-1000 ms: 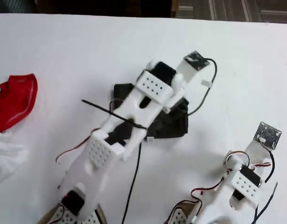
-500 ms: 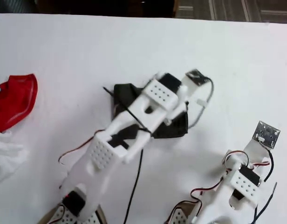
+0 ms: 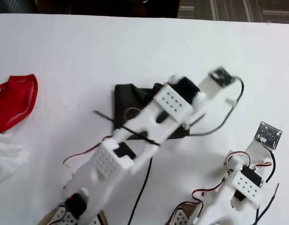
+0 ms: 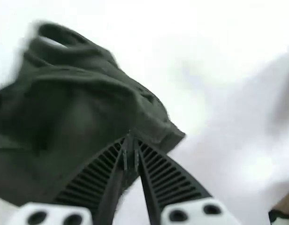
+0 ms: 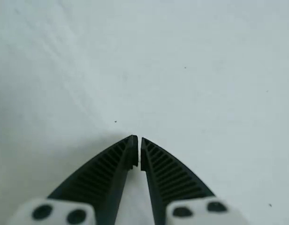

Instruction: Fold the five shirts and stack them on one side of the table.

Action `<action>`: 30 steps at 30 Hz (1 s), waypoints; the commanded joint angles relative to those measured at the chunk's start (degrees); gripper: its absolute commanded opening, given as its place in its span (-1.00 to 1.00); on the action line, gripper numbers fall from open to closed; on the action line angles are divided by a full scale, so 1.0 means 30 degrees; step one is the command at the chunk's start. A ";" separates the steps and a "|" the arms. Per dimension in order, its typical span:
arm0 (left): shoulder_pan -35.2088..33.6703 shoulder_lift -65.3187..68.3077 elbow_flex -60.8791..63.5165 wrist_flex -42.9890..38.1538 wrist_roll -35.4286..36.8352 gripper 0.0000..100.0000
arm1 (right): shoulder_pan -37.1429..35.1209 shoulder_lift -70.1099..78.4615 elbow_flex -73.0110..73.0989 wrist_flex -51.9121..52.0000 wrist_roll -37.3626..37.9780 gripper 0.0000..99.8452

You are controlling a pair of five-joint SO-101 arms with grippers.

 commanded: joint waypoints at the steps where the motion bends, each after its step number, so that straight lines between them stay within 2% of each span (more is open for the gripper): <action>1: -0.1289 -0.2403 -0.1480 0.0322 0.0117 -0.95 | -0.0190 -0.0542 -0.0410 -0.0308 -0.0088 -0.96; 6: -0.3106 -0.2344 -0.1568 0.0205 0.0088 -0.95 | -0.0190 -0.0542 -0.0410 -0.0308 -0.0088 -0.96; 11: -0.5245 0.0381 -0.0103 -0.0176 0.0059 -0.95 | -0.0190 -0.0542 -0.0410 -0.0308 -0.0088 -0.96; 18: -0.5656 0.3311 -0.0044 -0.0293 -0.2989 -0.95 | -0.0220 -0.0542 -0.0410 -0.0308 -0.0088 -0.96; 24: -0.5685 0.3927 0.0015 -0.3223 -0.2989 -0.95 | -0.0220 -0.0542 -0.0410 -0.0308 -0.0088 -0.96; 30: -0.5656 0.5011 -0.0044 -0.7590 -0.2872 -0.95 | -0.0220 -0.0542 -0.0410 -0.0308 -0.0088 -0.96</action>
